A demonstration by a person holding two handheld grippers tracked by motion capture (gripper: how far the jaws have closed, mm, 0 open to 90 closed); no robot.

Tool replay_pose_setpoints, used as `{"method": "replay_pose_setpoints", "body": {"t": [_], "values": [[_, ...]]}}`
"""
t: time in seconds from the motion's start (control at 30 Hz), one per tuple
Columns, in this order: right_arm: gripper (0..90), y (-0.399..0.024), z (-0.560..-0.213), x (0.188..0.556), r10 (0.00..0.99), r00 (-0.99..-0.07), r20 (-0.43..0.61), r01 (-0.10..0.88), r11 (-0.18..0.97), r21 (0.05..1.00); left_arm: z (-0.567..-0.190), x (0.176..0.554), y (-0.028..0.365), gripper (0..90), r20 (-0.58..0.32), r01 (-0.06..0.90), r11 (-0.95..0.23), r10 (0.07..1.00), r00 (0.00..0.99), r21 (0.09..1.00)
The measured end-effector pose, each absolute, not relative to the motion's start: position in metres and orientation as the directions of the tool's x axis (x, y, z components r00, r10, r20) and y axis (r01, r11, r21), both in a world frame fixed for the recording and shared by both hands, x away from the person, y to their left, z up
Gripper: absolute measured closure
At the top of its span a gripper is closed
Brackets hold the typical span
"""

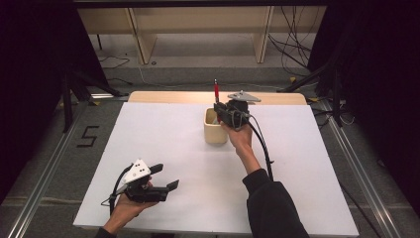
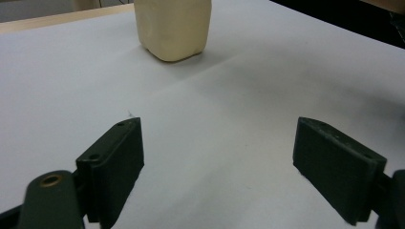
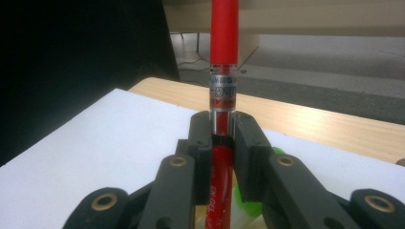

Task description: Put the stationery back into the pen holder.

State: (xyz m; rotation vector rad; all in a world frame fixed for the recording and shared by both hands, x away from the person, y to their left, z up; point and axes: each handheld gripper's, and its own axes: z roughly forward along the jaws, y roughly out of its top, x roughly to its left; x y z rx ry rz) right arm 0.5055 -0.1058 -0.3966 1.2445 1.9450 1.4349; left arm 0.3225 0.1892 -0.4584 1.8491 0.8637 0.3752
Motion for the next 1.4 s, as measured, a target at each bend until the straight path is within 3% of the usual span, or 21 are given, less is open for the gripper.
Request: {"method": "replay_pose_setpoints", "body": {"t": [0.33, 0.37, 0.47, 0.5, 0.63, 1.4], "values": [[77.9, -0.105, -0.405, 0.506, 0.844, -0.510, 0.167, 0.424, 0.078, 0.902, -0.459, 0.323, 0.189, 17.3, -0.125, 0.393, -0.229, 0.707, 0.696, 0.891], [71.7, -0.105, -0.405, 0.506, 0.840, -0.514, 0.172, 0.428, 0.078, 0.901, -0.459, 0.323, 0.189, 17.3, -0.125, 0.394, -0.230, 0.706, 0.697, 0.890], [42.0, -0.106, -0.405, 0.506, 0.837, -0.514, 0.189, 0.449, 0.075, 0.890, -0.458, 0.323, 0.189, 17.1, -0.126, 0.395, -0.231, 0.706, 0.697, 0.889], [37.0, -0.106, -0.405, 0.505, 0.831, -0.523, 0.189, 0.448, 0.080, 0.891, -0.458, 0.323, 0.189, 17.1, -0.125, 0.395, -0.231, 0.707, 0.696, 0.889], [30.8, -0.111, -0.399, 0.501, 0.812, -0.551, 0.194, 0.436, 0.082, 0.896, -0.458, 0.323, 0.190, 17.1, -0.125, 0.394, -0.231, 0.707, 0.696, 0.889], [29.0, -0.133, -0.391, 0.452, 0.758, -0.625, 0.187, 0.426, 0.130, 0.895, -0.458, 0.325, 0.193, 17.0, -0.169, 0.410, -0.185, 0.707, 0.687, 0.893]]}}
